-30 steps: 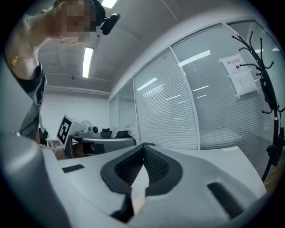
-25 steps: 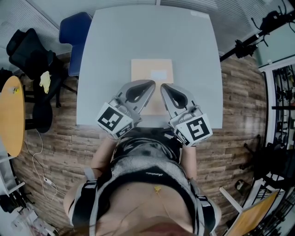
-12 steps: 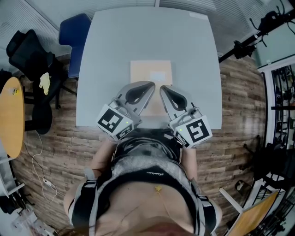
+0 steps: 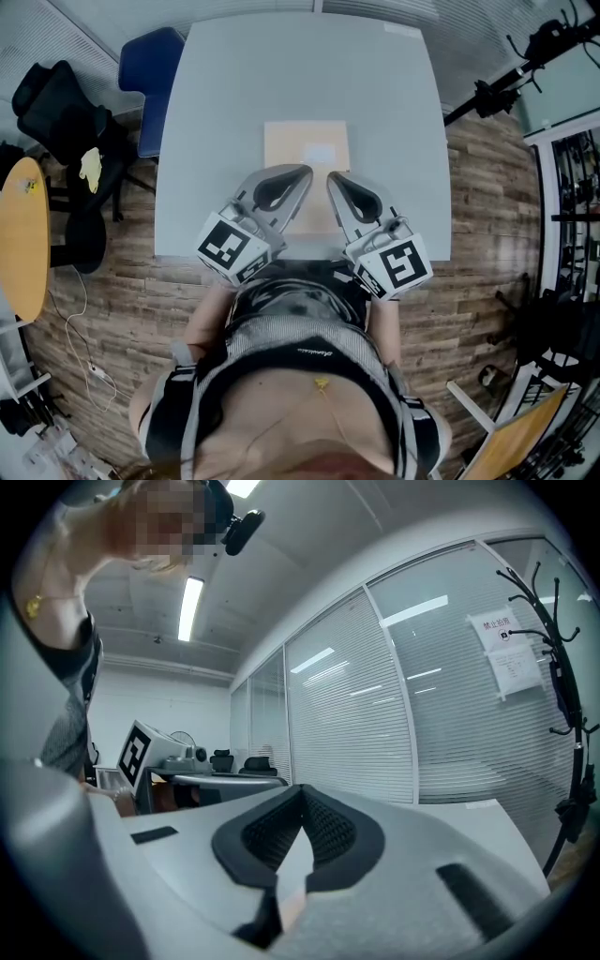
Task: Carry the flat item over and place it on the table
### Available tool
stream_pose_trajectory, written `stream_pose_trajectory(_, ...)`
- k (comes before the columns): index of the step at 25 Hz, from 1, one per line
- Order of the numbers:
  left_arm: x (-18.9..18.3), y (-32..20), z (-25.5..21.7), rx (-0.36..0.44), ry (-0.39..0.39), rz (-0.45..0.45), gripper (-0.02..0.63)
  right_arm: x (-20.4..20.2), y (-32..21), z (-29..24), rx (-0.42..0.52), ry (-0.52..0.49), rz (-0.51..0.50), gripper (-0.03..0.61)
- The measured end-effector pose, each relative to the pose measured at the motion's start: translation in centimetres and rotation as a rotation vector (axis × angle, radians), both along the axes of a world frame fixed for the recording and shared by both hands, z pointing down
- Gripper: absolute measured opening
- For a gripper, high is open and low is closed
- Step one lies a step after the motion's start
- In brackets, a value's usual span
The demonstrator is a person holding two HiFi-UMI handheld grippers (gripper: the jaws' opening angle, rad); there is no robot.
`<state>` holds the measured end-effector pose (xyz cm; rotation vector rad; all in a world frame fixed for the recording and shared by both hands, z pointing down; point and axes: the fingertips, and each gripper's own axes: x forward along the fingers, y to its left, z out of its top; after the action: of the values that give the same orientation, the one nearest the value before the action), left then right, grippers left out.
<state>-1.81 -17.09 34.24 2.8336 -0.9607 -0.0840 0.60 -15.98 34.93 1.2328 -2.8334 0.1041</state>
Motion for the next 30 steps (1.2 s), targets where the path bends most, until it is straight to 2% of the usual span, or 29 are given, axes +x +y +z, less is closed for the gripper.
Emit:
stream_pose_trajectory(14,0.6,1.0,-0.4,0.008,-0.007,0.02,0.009,0.3,0.6,-0.3,0.002,0.007,0.009,0.002)
stream_pose_trajectory(30,0.4,1.4,-0.1,0.016,-0.045,0.001,0.009,-0.1,1.1,-0.1,0.002,0.03,-0.008,0.002)
